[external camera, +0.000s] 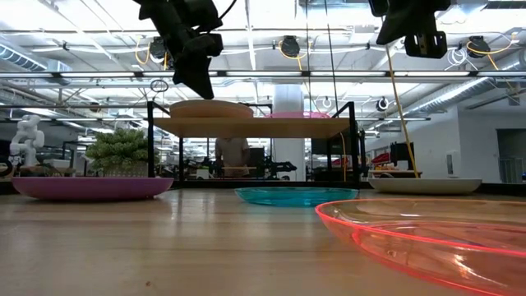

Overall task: Place and stack plates onto a shelf
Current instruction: Stack the small blue plate on top of the small pink plate on the shelf

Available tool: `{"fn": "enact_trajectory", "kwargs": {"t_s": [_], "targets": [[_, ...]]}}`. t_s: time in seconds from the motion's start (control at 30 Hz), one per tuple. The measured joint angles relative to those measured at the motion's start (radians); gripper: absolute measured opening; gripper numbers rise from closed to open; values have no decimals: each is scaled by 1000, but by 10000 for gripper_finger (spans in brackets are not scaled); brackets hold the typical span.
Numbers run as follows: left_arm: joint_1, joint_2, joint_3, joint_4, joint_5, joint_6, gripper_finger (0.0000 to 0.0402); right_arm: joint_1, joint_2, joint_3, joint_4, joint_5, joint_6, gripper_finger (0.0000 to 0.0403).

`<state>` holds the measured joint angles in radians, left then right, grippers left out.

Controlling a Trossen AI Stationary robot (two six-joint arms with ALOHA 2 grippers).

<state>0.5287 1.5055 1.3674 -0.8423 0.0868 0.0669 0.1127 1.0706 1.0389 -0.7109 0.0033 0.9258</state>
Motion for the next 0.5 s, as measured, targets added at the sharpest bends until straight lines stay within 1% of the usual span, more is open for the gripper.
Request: {"fn": "enact_trajectory", "kwargs": {"t_s": [0.1,0.23,0.4,0.5], "targets": [[-20,-10,6,0,-10,-40,77,0,0,-1,4,27,28,0],[-76,-45,13,7,-35,-80,76,0,0,-63,77,46,136,0],[-163,-75,12,2,-43,-175,76,0,1,-217,304,-34,317,0],[-221,-83,12,5,-43,-231,76,0,2,-313,441,-57,396,1]]}}
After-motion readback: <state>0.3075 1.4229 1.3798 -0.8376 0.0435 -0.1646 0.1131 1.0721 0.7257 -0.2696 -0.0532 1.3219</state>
